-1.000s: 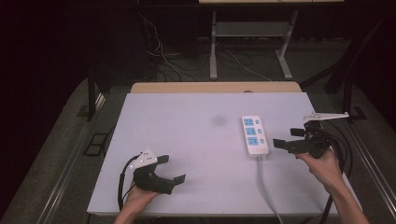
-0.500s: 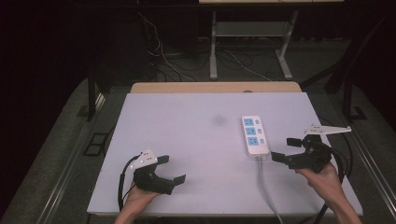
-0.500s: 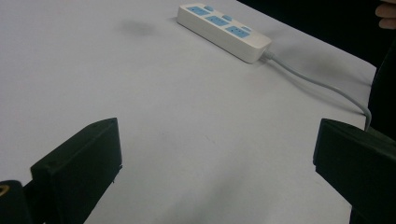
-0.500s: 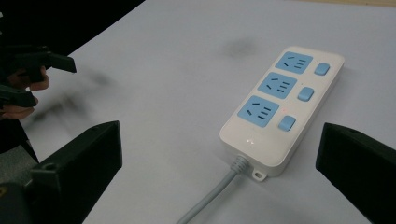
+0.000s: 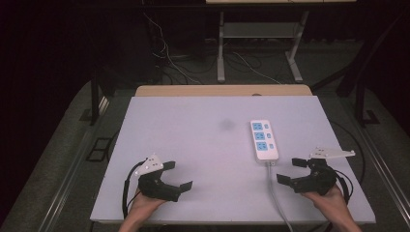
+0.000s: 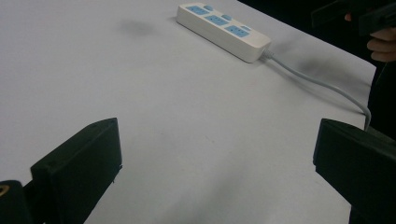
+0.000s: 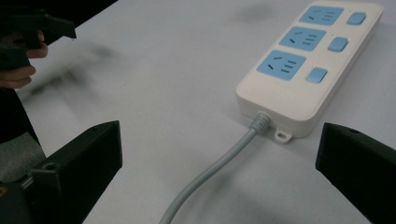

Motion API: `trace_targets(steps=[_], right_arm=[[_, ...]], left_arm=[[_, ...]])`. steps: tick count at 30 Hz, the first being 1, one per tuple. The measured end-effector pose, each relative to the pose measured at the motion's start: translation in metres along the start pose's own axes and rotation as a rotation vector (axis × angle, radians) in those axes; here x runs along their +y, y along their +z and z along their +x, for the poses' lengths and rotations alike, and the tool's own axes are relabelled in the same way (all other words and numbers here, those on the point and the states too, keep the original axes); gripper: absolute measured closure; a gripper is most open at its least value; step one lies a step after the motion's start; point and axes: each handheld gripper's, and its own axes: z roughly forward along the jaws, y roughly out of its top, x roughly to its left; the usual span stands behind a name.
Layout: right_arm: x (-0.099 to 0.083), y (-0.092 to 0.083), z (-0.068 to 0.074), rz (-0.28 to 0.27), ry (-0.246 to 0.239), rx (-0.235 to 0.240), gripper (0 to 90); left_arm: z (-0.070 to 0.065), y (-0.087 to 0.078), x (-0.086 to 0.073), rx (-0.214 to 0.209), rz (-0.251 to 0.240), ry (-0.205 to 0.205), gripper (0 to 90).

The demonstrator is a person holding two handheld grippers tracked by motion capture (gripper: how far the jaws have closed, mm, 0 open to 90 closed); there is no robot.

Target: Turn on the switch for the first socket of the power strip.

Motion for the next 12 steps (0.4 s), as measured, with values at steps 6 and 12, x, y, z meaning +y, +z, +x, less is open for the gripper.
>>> trace_targets(steps=[6,12], right_arm=[[-0.013,0.007,0.002,0.013,-0.005,0.000,0.0],[-0.019,0.014,0.004,0.037,-0.034,-0.004,0.0]], left_arm=[[0.000,0.000,0.000,0.000,0.002,0.000,0.0],[0.001,0.001,0.000,-0.001,0.009,0.004,0.0]])
